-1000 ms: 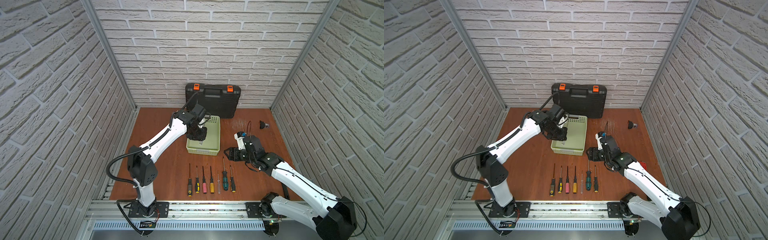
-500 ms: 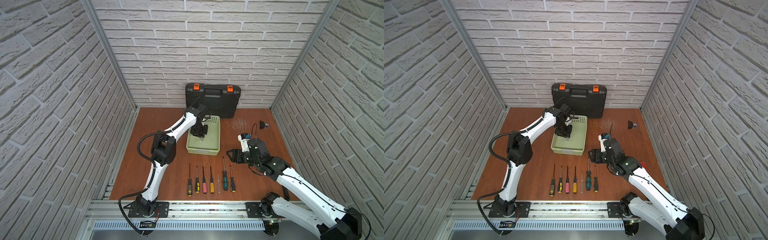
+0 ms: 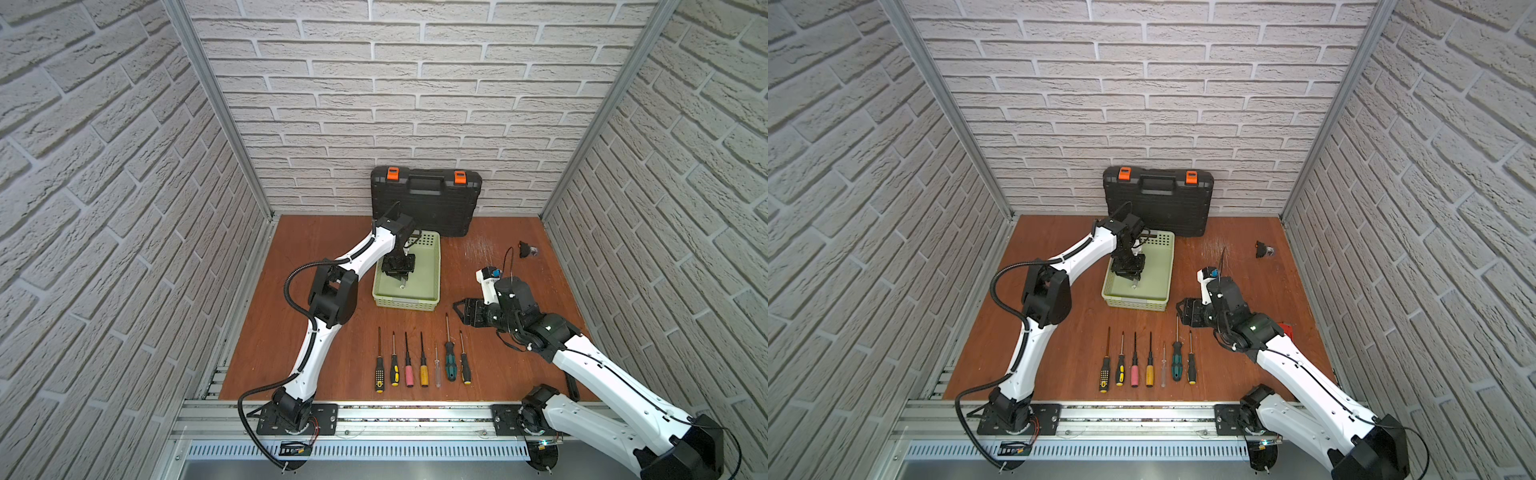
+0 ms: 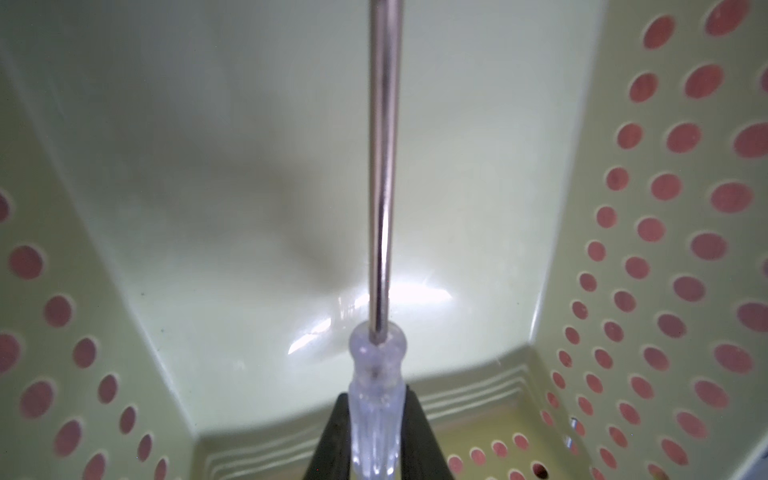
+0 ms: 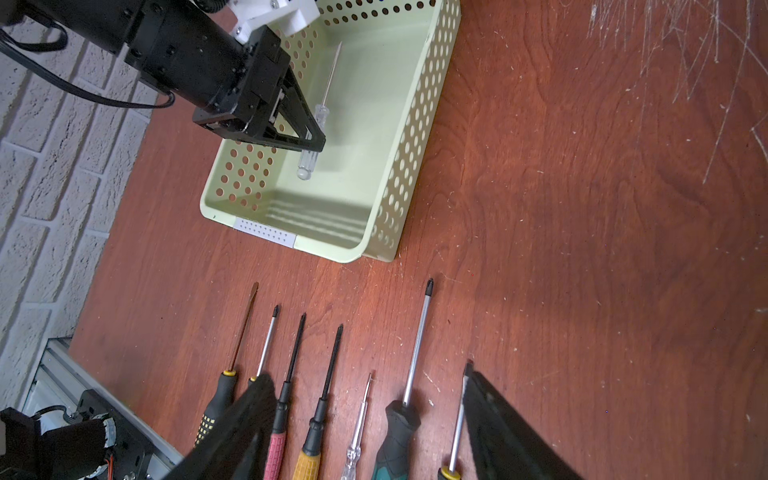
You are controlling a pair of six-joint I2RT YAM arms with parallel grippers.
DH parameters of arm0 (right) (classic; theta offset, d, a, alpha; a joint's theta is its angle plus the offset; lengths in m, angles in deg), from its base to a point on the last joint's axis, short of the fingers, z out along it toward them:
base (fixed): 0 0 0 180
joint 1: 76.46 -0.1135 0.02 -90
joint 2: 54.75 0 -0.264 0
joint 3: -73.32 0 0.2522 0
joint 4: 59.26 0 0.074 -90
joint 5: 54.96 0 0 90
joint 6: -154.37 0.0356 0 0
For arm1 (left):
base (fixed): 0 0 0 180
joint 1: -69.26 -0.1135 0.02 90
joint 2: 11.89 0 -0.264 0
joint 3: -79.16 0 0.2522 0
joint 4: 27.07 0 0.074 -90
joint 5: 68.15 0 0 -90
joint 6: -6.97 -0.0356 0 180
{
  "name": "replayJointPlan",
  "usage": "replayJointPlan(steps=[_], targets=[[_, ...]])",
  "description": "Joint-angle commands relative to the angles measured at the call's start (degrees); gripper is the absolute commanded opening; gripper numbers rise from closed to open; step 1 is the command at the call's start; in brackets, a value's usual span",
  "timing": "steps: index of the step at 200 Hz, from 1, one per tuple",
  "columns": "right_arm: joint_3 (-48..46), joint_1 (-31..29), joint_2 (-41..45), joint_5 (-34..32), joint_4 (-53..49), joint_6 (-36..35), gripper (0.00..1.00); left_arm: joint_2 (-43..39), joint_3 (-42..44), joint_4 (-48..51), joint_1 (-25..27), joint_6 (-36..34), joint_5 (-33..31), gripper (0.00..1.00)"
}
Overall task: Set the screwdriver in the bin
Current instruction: 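Lift the clear screwdriver with the left gripper and carry it over the basket, then open the left gripper to drop the screwdriver into the basket, then withdraw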
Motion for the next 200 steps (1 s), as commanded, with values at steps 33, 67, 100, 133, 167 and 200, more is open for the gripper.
replayJointPlan(steps=[33, 67, 100, 133, 167, 200], targets=[[-1.9, -0.4, 1.5, -1.3, 1.6, 0.5, 0.73, 2.8, 0.7, 0.4, 0.0, 0.0, -1.1, 0.00], [-2.3, -0.4, 1.9, -1.7, 1.4, 0.4, 0.73, 3.3, 0.8, 0.2, 0.0, -0.2, -0.8, 0.00], [-1.8, -0.4, 1.9, -2.2, 0.5, 0.0, 0.73, 2.3, 1.7, -1.0, 0.2, -0.4, -0.8, 0.23], [-1.3, -0.4, 2.2, -3.2, -0.3, -0.2, 0.73, 0.7, 2.5, -1.5, 0.2, -1.0, -1.2, 0.32], [1.0, -0.4, 3.3, -5.2, -3.3, -1.5, 0.73, -2.3, 1.3, -1.2, 0.0, -1.0, -1.1, 0.39], [2.9, -0.4, 4.6, -6.3, -6.9, -2.4, 0.73, -5.9, -0.3, -0.9, -0.1, -1.1, 0.5, 0.40]])
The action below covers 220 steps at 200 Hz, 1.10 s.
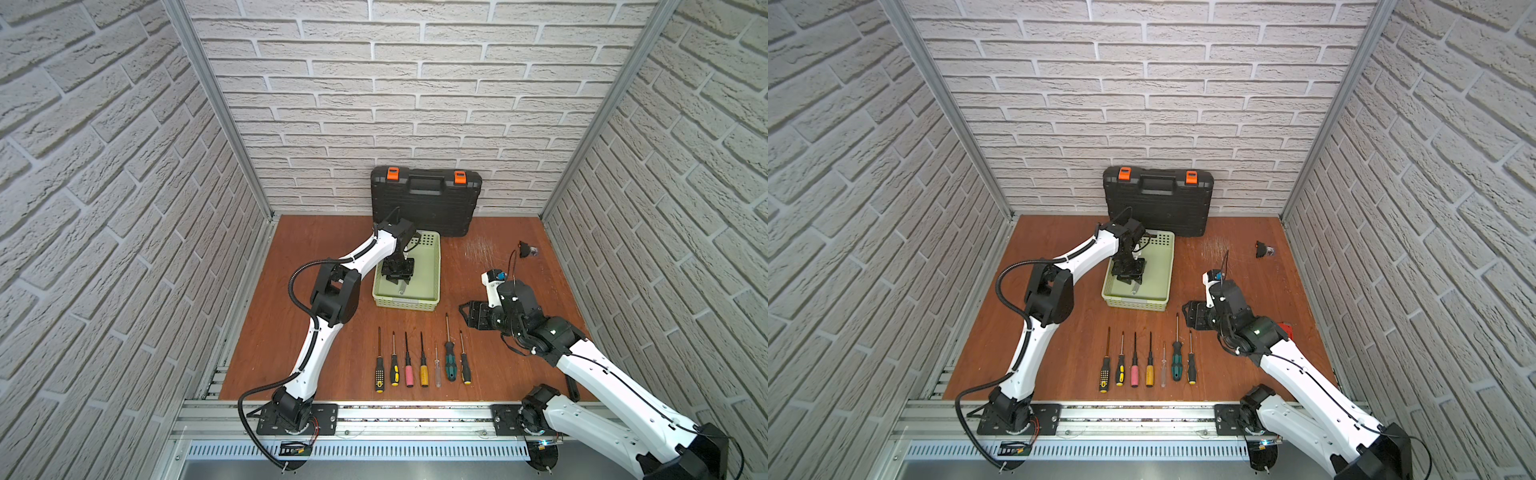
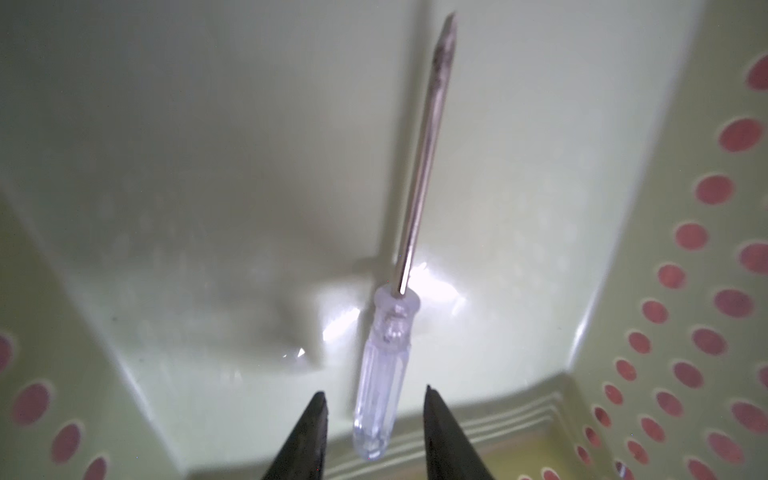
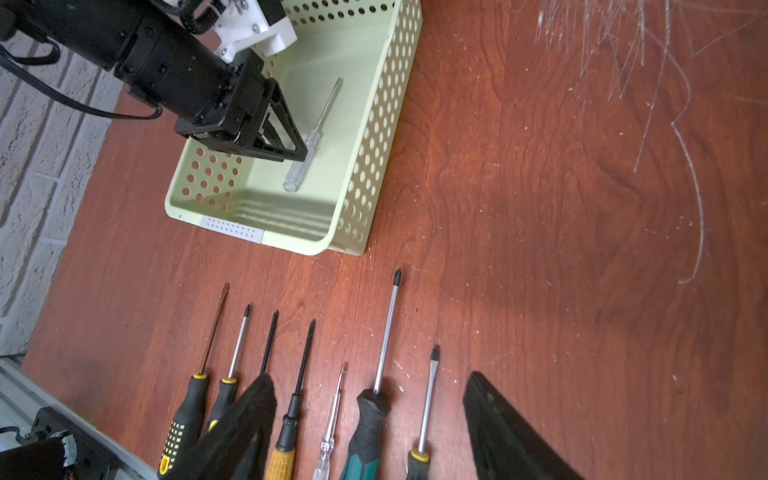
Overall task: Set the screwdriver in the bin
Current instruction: 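Open the left gripper to drop the screwdriver into the basket, then withdraw, then lower the right gripper onto the yellow-black screwdriver handle and close it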
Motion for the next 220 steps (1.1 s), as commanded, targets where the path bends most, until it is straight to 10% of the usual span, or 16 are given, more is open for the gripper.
replayJointPlan(steps=[1, 68, 220], targets=[[2.7, -0.4, 1.6, -1.8, -2.5, -1.6, 0.73, -6.2, -1.9, 0.3, -0.1, -0.7, 1.0, 0.40], [5.6, -0.5, 3.2, -3.6, -13.7, -2.8, 0.72, -22.7, 9.2, -7.2, -0.2, -0.7, 3.7, 0.42], [3.4, -16.8, -9.4, -2.3, -25.1, 10.5, 0.55, -64.8, 65.0, -27.5, -1.5, 8.3, -21.4, 0.62]])
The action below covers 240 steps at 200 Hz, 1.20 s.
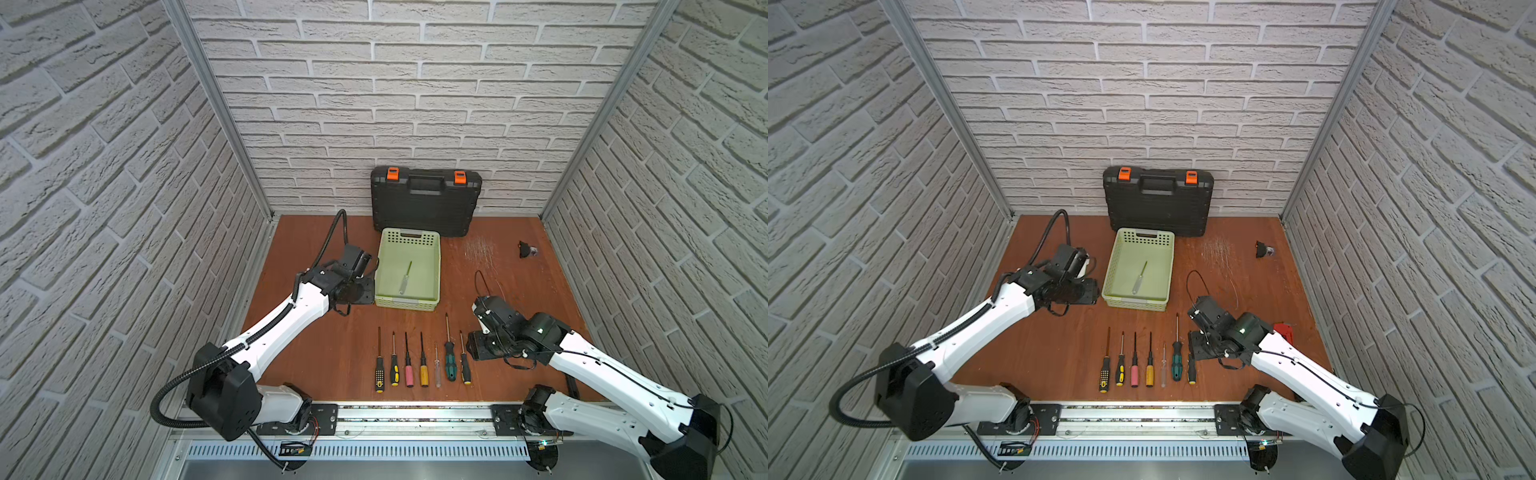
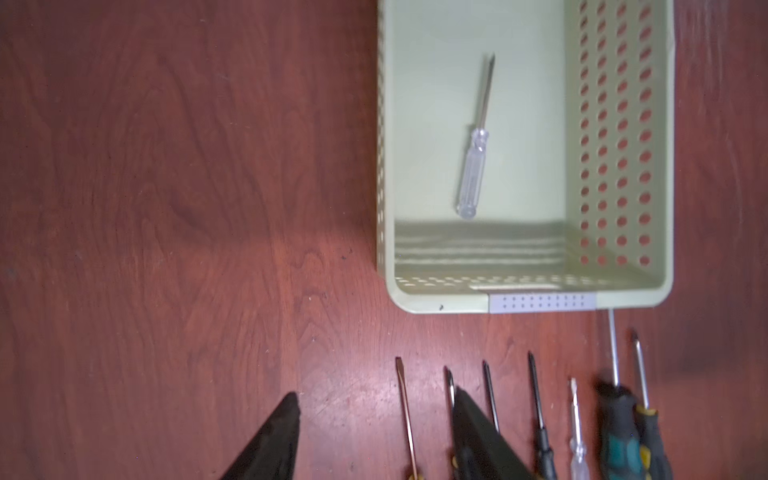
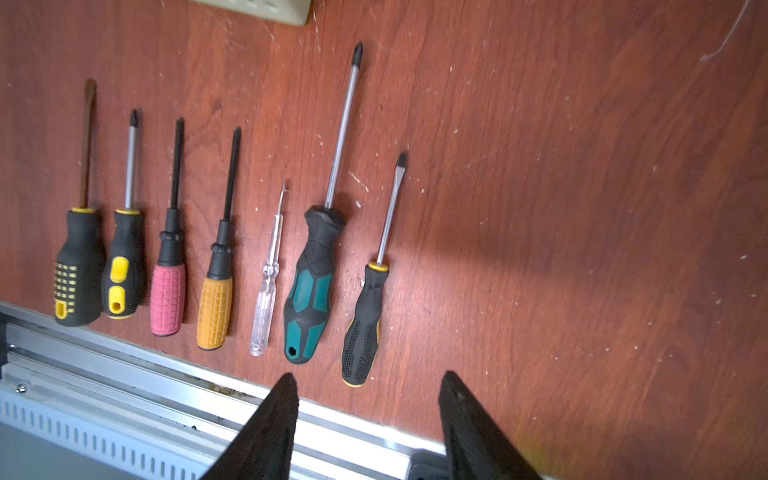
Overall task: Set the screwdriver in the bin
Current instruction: 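Lower the right gripper onto the yellow-black screwdriver handle and close it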
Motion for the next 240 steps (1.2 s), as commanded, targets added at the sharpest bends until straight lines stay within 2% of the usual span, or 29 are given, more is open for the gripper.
replayJointPlan(steps=[1, 25, 40, 111, 211, 240], targets=[[-0.8, -2.6, -2.8, 0.6, 0.6, 3.0, 0.55, -3.2, 3.4, -4.9, -0.1, 2.8, -5.6, 0.62], [-1.8, -3.4, -6.2, 1.0, 3.3, 3.8, 0.54, -3.6, 5.0, -4.0, -0.1, 2.8, -6.1, 0.62], [-3.6, -3.5, -7.5, 2.9, 5.9, 4.8, 0.50, -4.0, 5.8, -4.0, -0.1, 2.9, -6.7, 0.62], [-8.4, -5.1, -10.6, 4.6, 10.0, 7.7, 0.49, -4.7, 8.2, -4.2, -0.1, 3.4, -7.7, 0.62], [-10.5, -5.7, -15.6, 1.6, 13.6, 8.1, 0.49, -5.3, 8.3, -3.1, -0.1, 2.3, -10.0, 0.62], [-10.4, -5.7, -18.5, 1.6, 15.7, 8.2, 0.46, -5.9, 7.3, -2.0, -0.1, 1.8, -12.0, 0.62]])
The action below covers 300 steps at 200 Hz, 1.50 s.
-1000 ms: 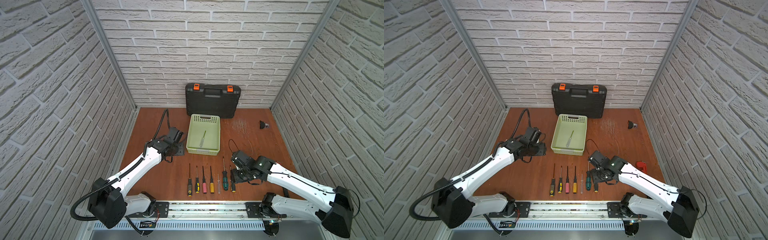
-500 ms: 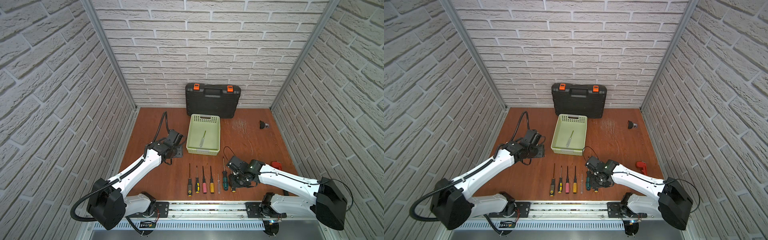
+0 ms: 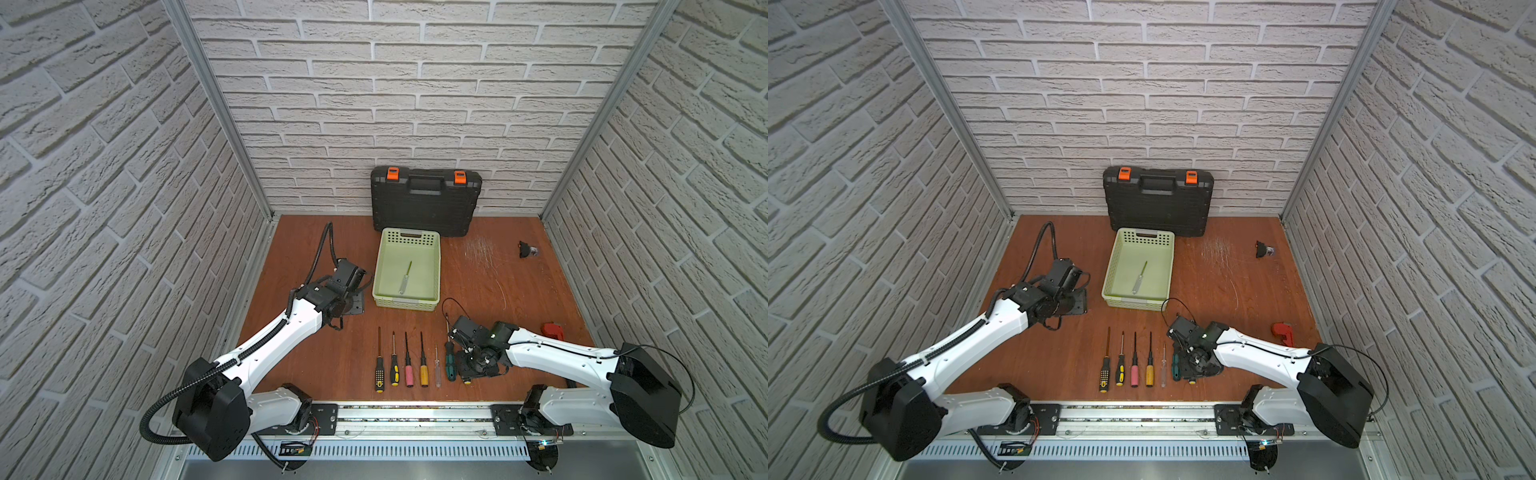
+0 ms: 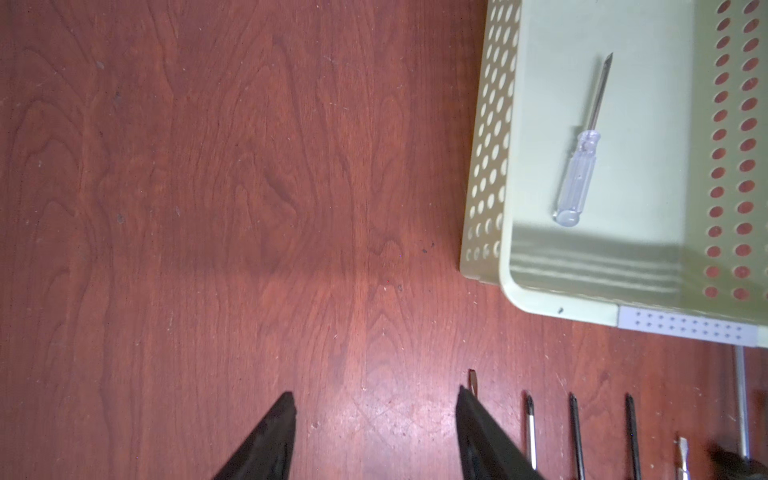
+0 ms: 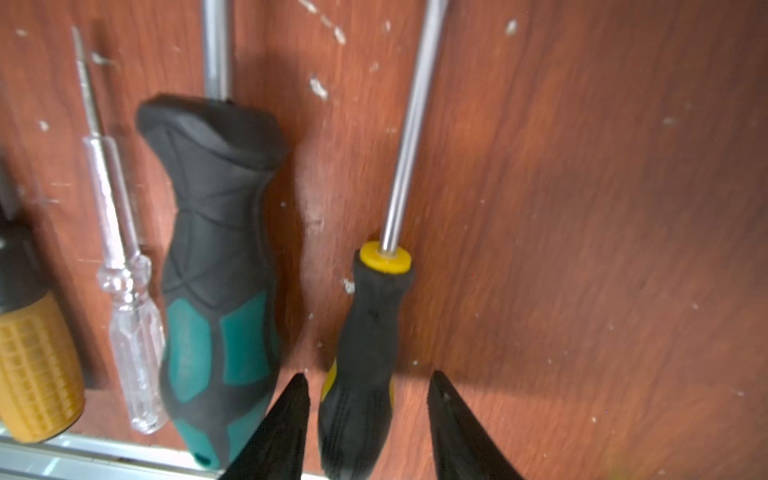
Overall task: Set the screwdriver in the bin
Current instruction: 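Lower the right gripper onto the yellow-black screwdriver handle and close it, then lift the yellow-black screwdriver with the right gripper and carry it over the basket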
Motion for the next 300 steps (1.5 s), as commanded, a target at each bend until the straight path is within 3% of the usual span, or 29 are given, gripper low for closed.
replayJointPlan(steps=[1, 28, 83, 114, 179, 235, 300], targets=[[0.2, -0.4, -2.0, -1.2, 2.6, 0.2, 0.46, -1.8, -0.3, 0.3, -0.1, -0.7, -2.8, 0.62], [-0.9, -0.4, -2.8, -0.6, 3.8, 0.5, 0.40, -1.8, -0.8, 0.3, -0.1, -1.5, -2.6, 0.62], [-2.0, -0.4, 1.4, -2.4, 1.0, 1.8, 0.06, -1.6, -1.6, 0.4, -0.2, -2.1, -3.4, 0.62], [0.4, -0.3, 7.3, -7.6, -5.1, 3.3, 0.06, 0.1, -3.0, -0.3, -0.4, -2.8, -3.1, 0.62], [9.4, 0.1, 11.3, -10.7, -12.5, 2.3, 0.06, 4.7, -8.6, -0.6, -1.9, -4.7, -0.5, 0.62], [17.0, 3.1, 13.1, -9.9, -15.2, 0.9, 0.06, 6.0, -9.9, -0.5, -2.8, -4.7, 0.9, 0.61], [24.8, 7.4, 10.5, -3.3, -12.3, -2.0, 0.05, 5.8, -10.1, 0.4, -3.9, -4.3, 1.6, 0.61]])
